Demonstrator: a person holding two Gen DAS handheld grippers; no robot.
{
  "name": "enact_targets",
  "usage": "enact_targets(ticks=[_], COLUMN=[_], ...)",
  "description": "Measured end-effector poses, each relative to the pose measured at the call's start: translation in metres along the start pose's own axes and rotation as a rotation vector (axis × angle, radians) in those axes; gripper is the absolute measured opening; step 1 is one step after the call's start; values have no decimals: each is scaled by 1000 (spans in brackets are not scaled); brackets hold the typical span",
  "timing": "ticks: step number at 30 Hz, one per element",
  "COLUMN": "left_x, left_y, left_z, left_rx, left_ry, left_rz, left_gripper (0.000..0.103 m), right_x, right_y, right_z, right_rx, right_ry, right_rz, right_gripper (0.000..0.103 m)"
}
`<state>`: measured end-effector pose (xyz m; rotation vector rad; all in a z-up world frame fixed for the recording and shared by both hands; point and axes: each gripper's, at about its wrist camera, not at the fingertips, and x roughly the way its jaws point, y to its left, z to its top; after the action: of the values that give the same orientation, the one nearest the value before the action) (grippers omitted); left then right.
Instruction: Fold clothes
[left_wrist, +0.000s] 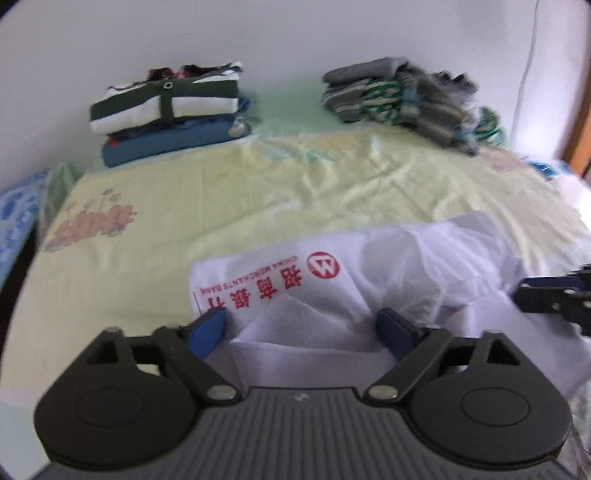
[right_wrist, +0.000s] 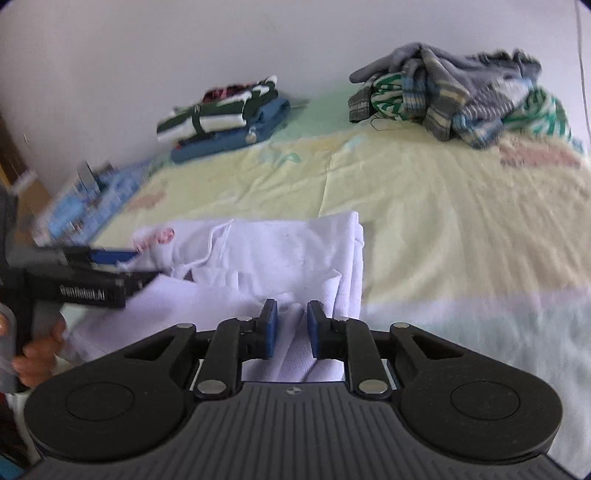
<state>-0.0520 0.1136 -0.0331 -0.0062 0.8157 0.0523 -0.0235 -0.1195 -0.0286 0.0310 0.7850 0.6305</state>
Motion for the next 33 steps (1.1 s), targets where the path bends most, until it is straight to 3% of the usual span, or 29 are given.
enact_targets(ticks=[7,16,21,24,29,33], left_x=[3,2,1,-3,-26,-46], left_y=[2,5,5,8,23,45], left_z=[0,0,0,0,-1,-11], left_rx=[-58,-88,-82,-79,-80,-132], left_ry=[36,58,62,56,34,66], left_rz=[22,21,21,13,24,-12], left_gripper=[100,102,102,102,102,102], right_x=[4,-13,-14,-16,-31,-40], right_y=[15,10,15,7,-6,-17], right_z=[-5,5,-9,-8,-1,-2], right_rx=[-41,6,-56,-3,67,129], right_ry=[-12,4,36,32,10,19], right_rz=[-81,-71,-93,-86,-82,-44], right_gripper=[20,21,23,23,35,45])
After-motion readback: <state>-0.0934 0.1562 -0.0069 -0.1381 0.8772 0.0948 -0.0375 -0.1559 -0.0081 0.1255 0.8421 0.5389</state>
